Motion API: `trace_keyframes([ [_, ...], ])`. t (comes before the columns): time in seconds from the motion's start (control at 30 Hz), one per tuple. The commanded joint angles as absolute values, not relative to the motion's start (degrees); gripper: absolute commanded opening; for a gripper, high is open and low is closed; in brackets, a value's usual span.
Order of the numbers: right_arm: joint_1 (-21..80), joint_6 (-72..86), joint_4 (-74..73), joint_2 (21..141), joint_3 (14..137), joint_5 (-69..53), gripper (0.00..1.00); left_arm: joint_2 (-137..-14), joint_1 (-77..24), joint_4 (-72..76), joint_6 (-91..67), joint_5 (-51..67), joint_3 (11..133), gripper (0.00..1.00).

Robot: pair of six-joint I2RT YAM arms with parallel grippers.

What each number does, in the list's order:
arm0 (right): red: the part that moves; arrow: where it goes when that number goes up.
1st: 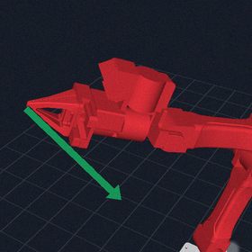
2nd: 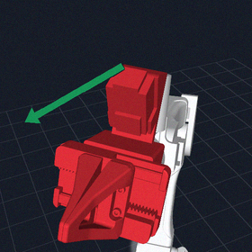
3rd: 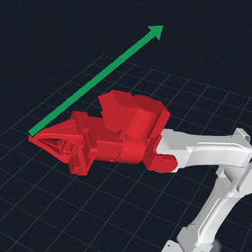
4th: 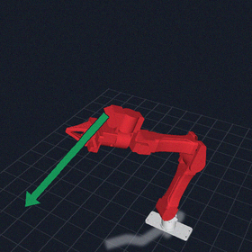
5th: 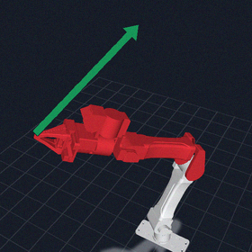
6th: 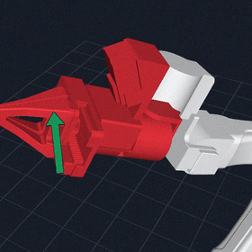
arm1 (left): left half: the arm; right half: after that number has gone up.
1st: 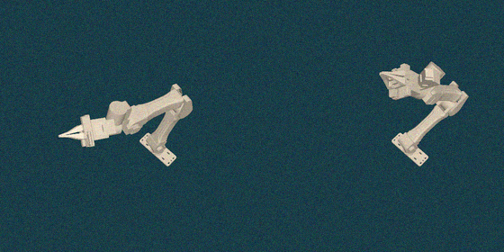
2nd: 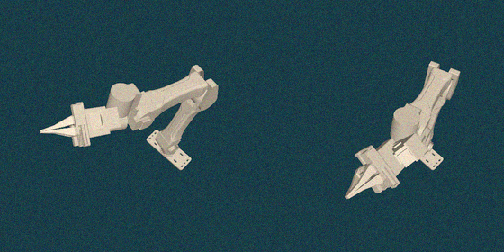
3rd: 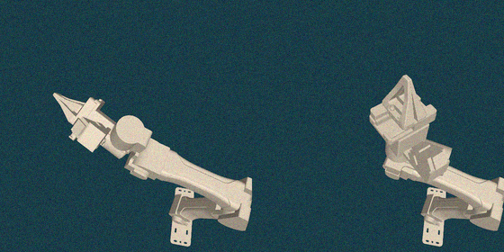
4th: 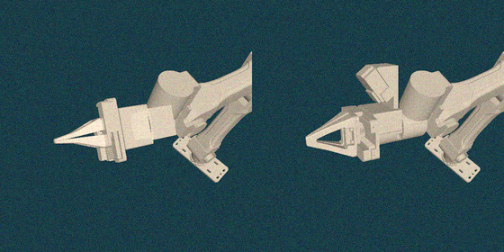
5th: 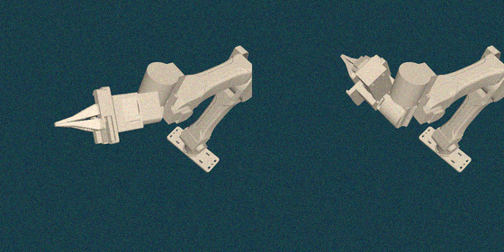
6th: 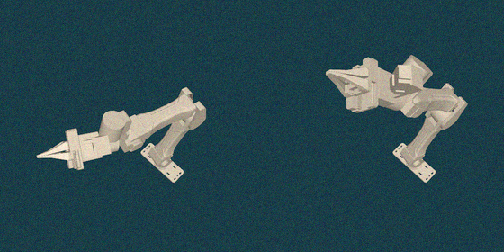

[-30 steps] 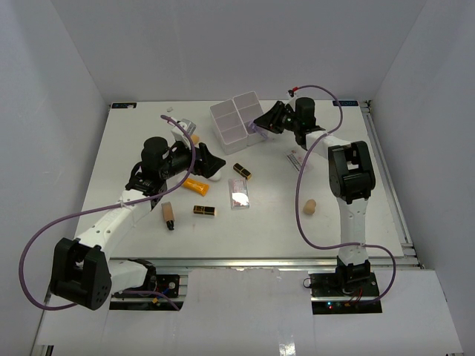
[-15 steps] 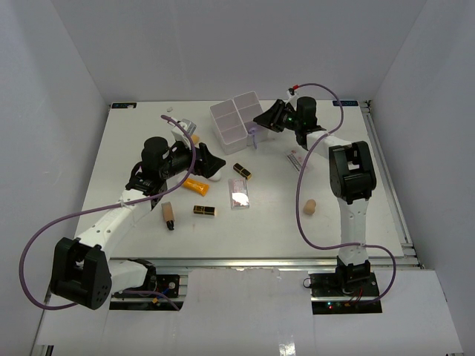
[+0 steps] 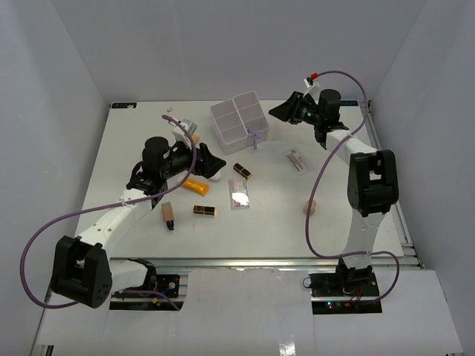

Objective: Organize the makeup

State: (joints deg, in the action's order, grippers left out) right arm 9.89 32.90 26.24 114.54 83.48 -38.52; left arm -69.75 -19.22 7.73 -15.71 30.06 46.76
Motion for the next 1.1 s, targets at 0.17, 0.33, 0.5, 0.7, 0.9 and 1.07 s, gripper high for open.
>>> trace_keyframes([
  [0.17, 15.2, -4.1, 2.5, 106.1, 79.1, -29.3, 0.53, -69.0, -19.0, 8.4, -15.7, 31.6, 47.5, 0.98],
  [0.33, 18.3, -6.5, 4.5, 105.2, 72.5, -18.8, 0.53, -68.7, -19.0, 8.4, -15.8, 31.8, 47.5, 0.98],
  [0.5, 19.3, -2.7, 11.6, 108.4, 69.3, -18.1, 0.51, -68.6, -19.0, 8.4, -15.8, 31.8, 47.5, 0.98],
  [0.7, 19.7, 1.8, 23.1, 110.7, 66.1, -20.1, 0.52, -68.9, -19.0, 8.4, -15.8, 32.0, 47.6, 0.98],
  [0.9, 19.9, 5.7, 26.3, 115.7, 69.0, -20.2, 0.52, -69.1, -19.0, 8.4, -15.8, 32.2, 47.6, 0.98],
  [1.07, 20.0, 10.7, 31.2, 117.7, 68.6, -21.1, 0.52, -69.3, -19.0, 8.4, -15.8, 32.3, 47.8, 0.98],
])
